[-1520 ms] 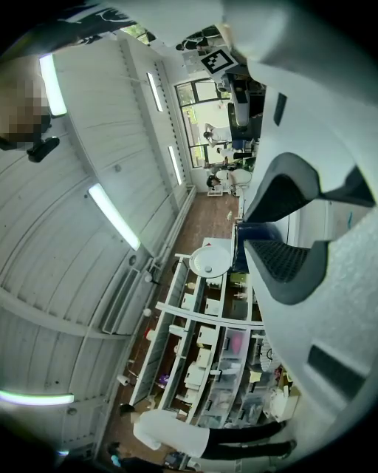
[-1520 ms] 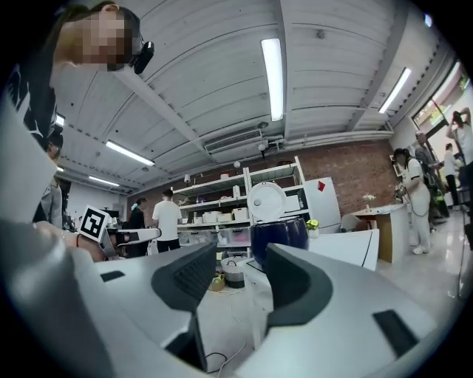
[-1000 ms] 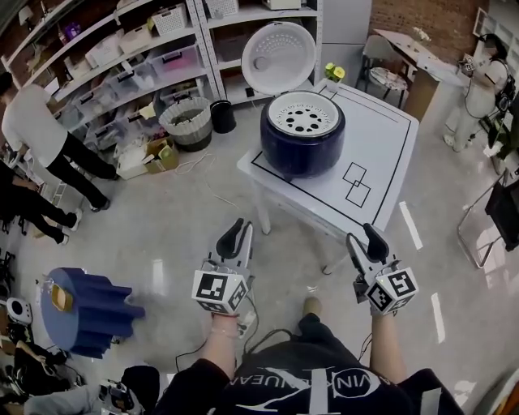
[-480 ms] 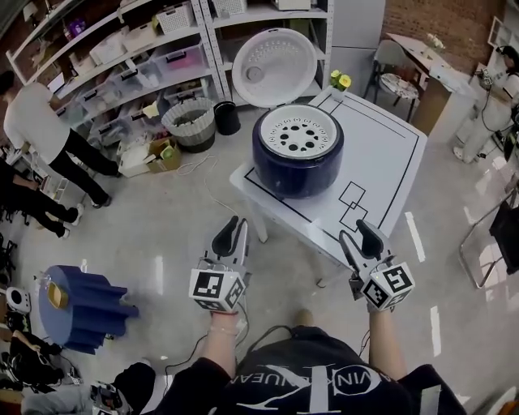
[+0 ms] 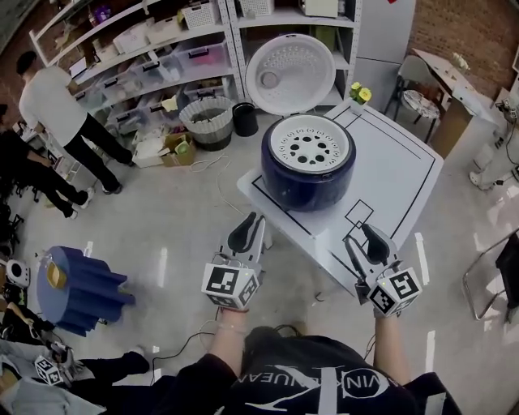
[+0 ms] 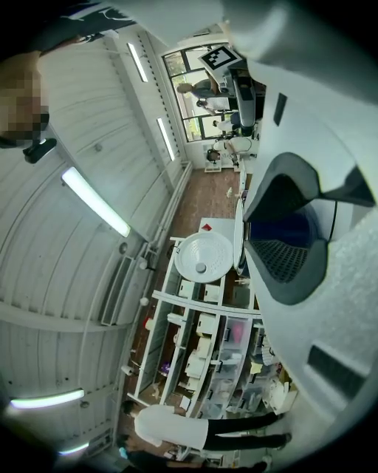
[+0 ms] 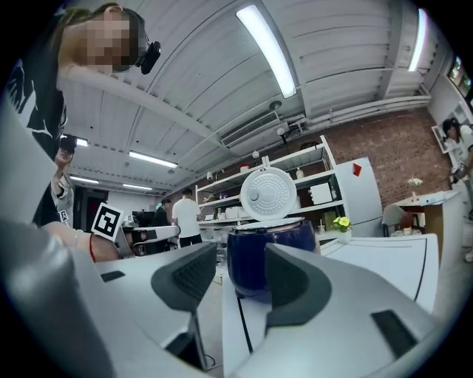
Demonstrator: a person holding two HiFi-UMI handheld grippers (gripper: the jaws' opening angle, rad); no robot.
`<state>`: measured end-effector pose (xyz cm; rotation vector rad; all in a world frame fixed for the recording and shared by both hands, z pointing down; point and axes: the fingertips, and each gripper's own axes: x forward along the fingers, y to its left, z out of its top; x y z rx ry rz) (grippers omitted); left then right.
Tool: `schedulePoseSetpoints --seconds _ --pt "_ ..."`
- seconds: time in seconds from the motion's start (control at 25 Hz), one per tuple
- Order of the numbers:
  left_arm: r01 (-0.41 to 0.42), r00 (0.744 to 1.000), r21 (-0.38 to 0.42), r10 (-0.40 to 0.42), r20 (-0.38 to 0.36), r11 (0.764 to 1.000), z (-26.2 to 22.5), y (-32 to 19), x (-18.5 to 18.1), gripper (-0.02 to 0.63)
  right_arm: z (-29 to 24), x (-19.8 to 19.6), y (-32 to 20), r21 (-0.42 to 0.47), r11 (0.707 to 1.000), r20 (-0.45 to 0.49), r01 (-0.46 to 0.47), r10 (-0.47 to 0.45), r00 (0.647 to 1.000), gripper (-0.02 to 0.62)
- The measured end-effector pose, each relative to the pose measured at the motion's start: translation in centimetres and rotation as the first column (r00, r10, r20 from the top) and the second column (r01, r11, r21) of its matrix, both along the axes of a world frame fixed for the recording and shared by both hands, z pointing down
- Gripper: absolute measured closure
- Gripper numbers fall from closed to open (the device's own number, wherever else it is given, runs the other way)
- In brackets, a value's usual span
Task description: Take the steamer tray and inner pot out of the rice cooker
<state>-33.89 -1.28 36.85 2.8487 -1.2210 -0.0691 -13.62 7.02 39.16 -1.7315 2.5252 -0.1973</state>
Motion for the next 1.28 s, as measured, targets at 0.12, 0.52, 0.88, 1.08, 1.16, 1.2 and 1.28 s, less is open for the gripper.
schedulePoseSetpoints --seconds 0.12,0.52,0.88,1.08,1.16,1.2,1.28 --pt "0.004 1.000 -0.004 -0.004 0.004 1.000 0.0 -0.2 0.4 0.560 0.3 0.6 -0.2 0.000 1.000 0.015 0.002 -0.002 1.000 0.403" --pt "0.011 1.000 -0.018 -0.011 0.010 1.000 0.5 -1.0 1.0 0.560 0.4 0.5 -1.3 -0.002 1.000 0.023 0.020 -0.020 1.000 0.403" --pt "0.047 0.999 -0.025 -0.047 -0.007 0.999 0.7 -4.5 2.4 0.560 0.4 2.2 -4.8 0.004 0.999 0.028 0.049 -0.049 0.998 0.403" --pt "0.080 0.996 -0.026 -0.080 -0.025 0.996 0.5 -7.2 3.5 0.558 -0.8 3.4 -7.9 0.025 0.996 0.035 0.090 -0.091 0.995 0.403" --pt "0.087 0.996 -0.026 -0.087 -0.022 0.996 0.5 -8.1 4.2 0.548 -1.4 4.0 -9.1 0.039 0.994 0.046 0.104 -0.106 0.993 0.403" --pt "0.091 0.996 -0.028 -0.092 -0.023 0.995 0.5 -8.6 4.3 0.545 -1.6 4.2 -9.7 0.044 0.993 0.052 0.111 -0.114 0.992 0.403" --pt "0.097 0.995 -0.035 -0.098 -0.026 0.995 0.4 -9.3 4.7 0.540 -1.8 4.6 -10.9 0.037 0.992 0.055 0.122 -0.124 0.991 0.403"
